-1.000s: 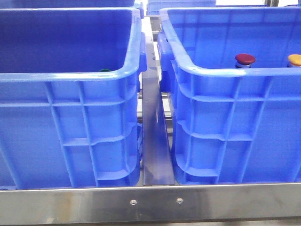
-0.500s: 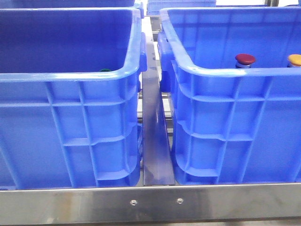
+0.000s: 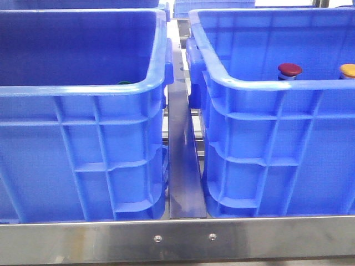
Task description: Pick red and yellow buttons and place in box
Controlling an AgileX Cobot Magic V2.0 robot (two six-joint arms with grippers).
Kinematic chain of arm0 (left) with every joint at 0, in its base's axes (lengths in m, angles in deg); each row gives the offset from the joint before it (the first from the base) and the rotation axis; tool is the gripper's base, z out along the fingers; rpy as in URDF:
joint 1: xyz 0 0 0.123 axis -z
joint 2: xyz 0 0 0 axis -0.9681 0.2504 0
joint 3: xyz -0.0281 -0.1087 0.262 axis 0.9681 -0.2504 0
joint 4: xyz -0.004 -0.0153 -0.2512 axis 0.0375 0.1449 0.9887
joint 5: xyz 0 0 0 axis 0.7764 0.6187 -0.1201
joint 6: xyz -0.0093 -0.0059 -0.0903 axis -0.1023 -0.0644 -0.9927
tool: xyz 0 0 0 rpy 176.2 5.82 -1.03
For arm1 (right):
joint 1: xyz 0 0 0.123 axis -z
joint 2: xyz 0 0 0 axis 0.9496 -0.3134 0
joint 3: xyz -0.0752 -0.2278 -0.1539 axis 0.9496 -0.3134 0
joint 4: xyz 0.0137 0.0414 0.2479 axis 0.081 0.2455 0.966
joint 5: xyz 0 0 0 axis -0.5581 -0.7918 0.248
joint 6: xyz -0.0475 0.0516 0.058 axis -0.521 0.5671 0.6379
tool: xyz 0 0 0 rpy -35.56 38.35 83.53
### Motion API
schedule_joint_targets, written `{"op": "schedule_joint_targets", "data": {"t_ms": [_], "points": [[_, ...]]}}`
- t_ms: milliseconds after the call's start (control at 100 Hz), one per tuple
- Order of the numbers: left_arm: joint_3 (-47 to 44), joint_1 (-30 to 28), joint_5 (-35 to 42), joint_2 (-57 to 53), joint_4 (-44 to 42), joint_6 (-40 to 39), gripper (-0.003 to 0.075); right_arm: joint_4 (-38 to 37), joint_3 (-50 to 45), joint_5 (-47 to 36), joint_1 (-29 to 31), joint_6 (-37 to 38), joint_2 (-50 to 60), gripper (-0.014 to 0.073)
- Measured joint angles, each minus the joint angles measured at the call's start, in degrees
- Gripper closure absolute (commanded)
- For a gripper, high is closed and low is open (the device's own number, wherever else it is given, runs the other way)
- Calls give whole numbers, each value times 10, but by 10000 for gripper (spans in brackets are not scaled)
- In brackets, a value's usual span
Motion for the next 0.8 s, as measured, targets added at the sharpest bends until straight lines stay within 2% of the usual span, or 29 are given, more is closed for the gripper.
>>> {"op": "schedule_joint_targets", "data": {"t_ms": [660, 800], "points": [[0, 0, 0, 0, 0, 1, 739, 0, 0, 0, 0, 0, 0, 690], [0, 0, 6, 0, -25, 2, 739, 0, 0, 0, 0, 0, 0, 690]]}}
